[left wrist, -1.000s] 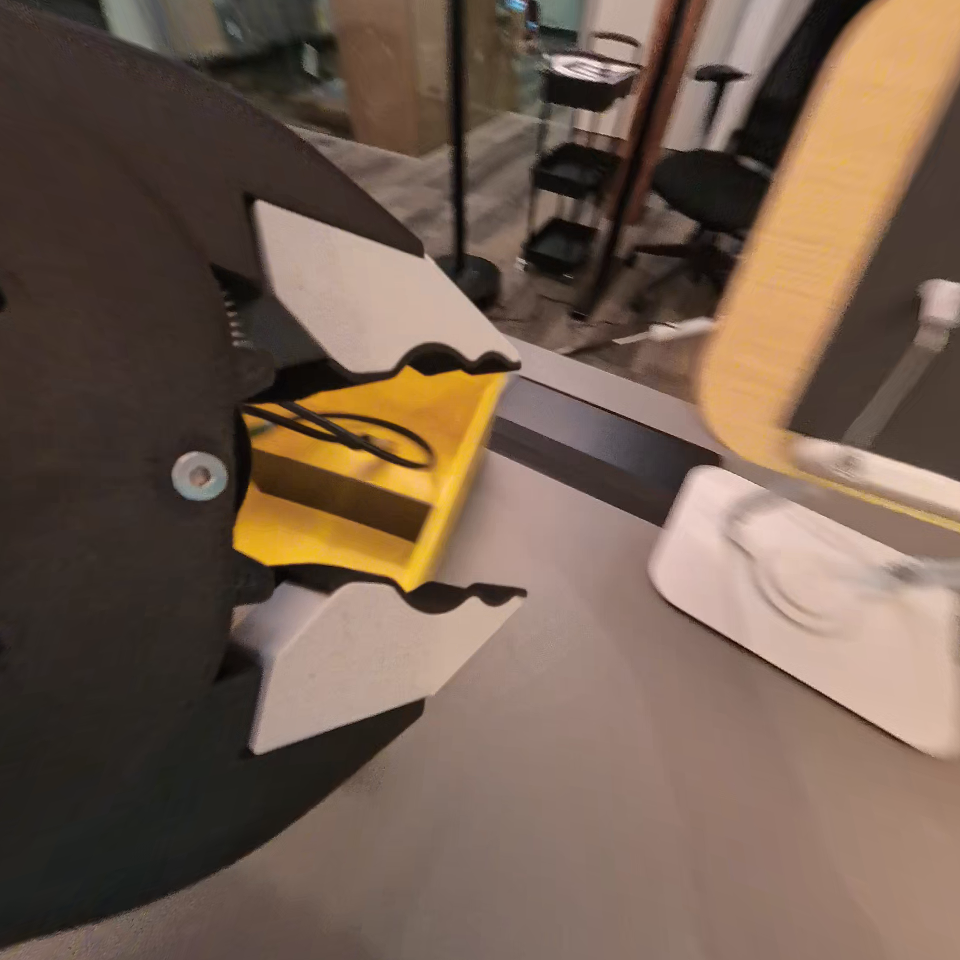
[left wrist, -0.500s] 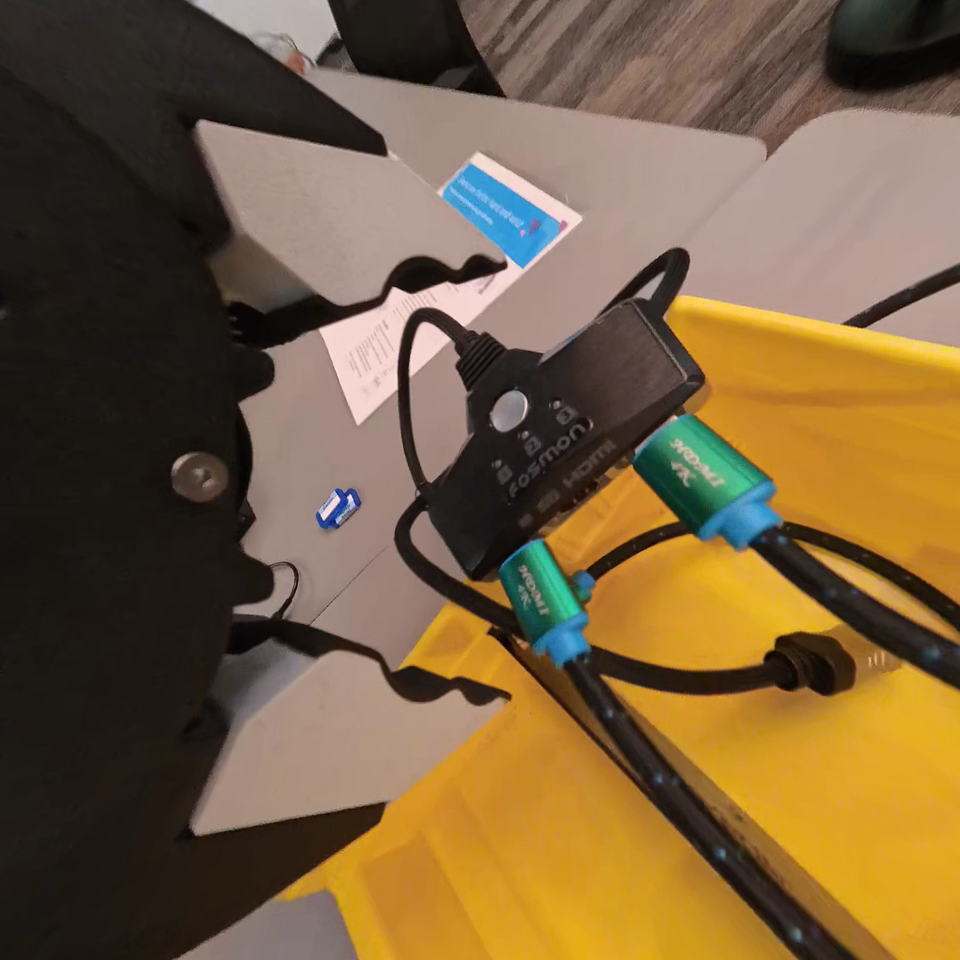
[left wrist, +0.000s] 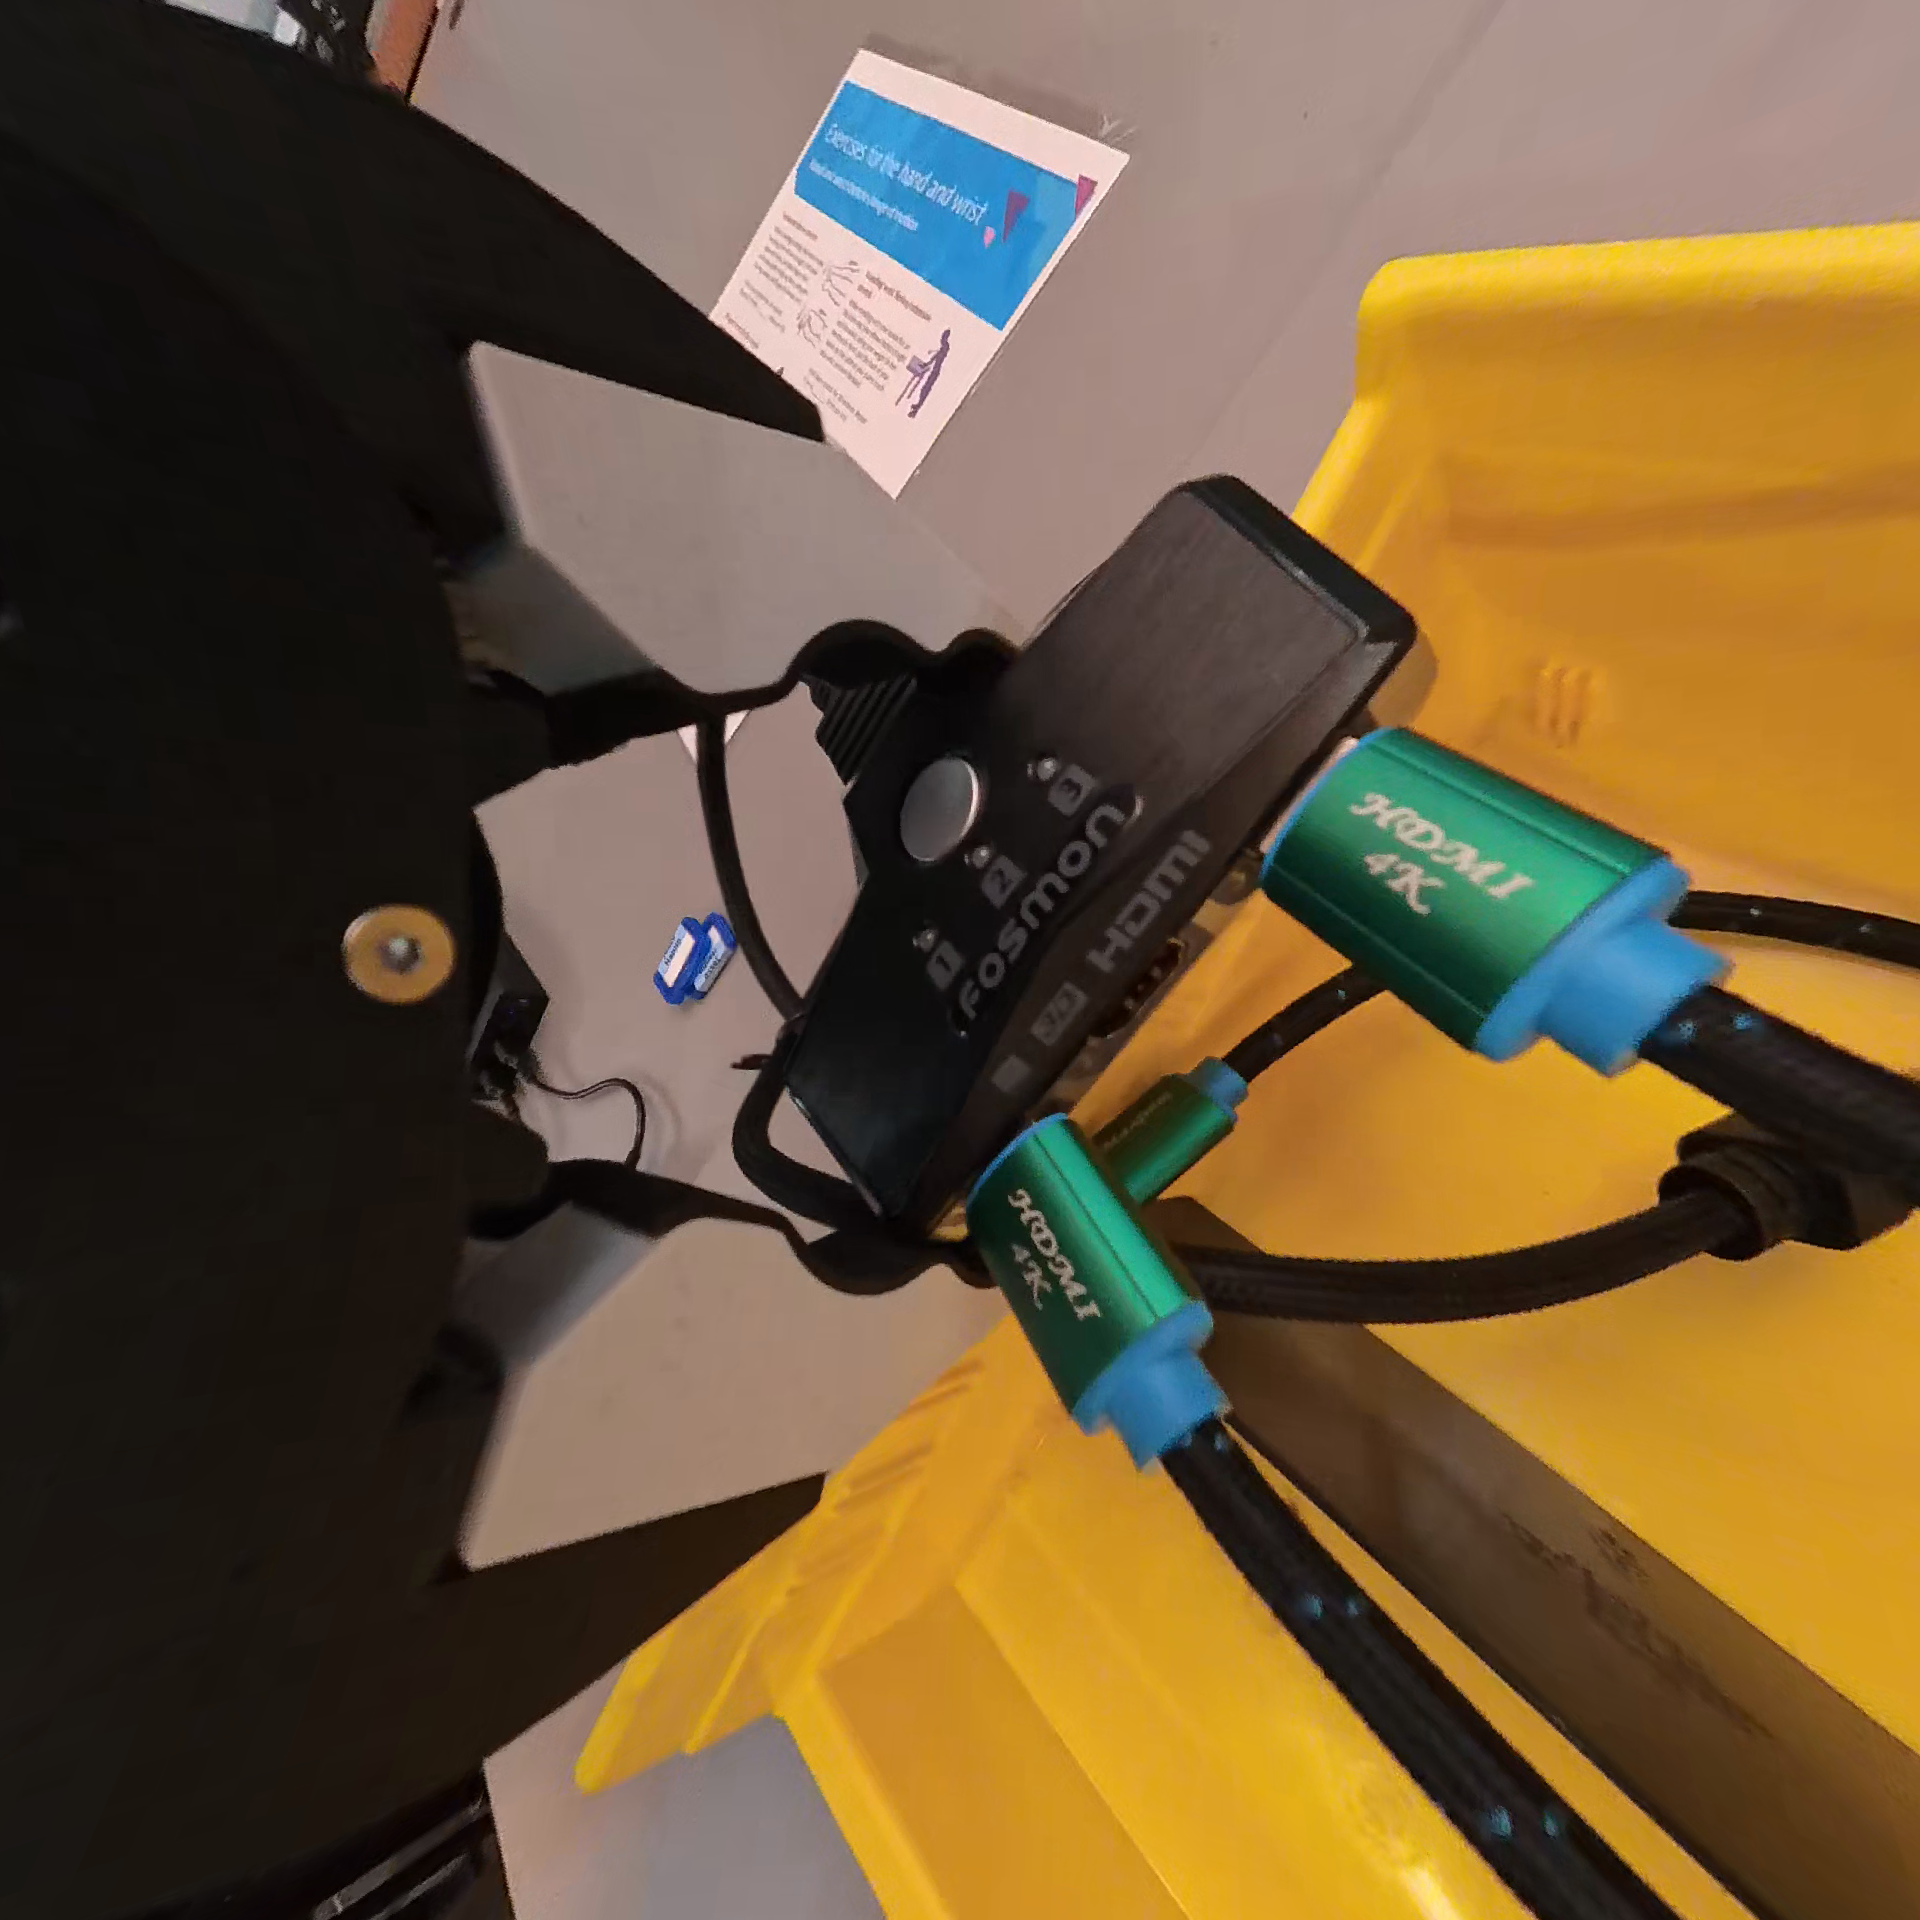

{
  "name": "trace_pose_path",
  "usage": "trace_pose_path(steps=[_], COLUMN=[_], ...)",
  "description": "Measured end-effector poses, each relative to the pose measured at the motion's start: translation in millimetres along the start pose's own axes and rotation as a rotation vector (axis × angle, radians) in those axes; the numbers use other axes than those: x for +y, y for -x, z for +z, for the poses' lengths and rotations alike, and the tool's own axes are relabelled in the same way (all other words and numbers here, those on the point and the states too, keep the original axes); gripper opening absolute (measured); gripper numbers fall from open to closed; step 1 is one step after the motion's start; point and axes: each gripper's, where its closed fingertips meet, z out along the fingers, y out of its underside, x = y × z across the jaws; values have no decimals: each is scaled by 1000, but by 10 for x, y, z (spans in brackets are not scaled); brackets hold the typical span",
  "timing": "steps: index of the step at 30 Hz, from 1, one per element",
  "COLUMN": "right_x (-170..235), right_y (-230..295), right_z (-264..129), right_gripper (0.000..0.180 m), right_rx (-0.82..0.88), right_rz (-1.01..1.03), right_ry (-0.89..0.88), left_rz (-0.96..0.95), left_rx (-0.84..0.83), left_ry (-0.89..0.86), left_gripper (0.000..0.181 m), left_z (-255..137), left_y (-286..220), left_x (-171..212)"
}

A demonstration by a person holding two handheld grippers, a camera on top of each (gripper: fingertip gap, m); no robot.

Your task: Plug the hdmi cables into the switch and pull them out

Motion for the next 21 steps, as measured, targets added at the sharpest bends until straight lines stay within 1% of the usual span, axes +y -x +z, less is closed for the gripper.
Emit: trace_pose_path(steps=[1, 7, 12, 16, 21], right_x=[1, 24, 26, 1, -39], right_y=[2, -7, -15, -14, -15], right_z=[3, -2, -19, -41, -92], right_gripper=[6, 6, 6, 6, 6], right_rx=[-1, -1, 1, 5, 14], right_rz=[-1, 5, 7, 2, -6], right_ry=[1, 0, -4, -12, -24], left_rz=[1, -2, 16, 28, 58], left_rx=[1, -6, -61, -133, -226], left_ry=[-2, -38, -18, -38, -69], left_gripper=[104, 104, 105, 104, 104], left_z=[-3, -126, -282, -480, -833], left_y=[-7, -2, 22, 20, -63], left_x=[3, -6, 48, 42, 4])
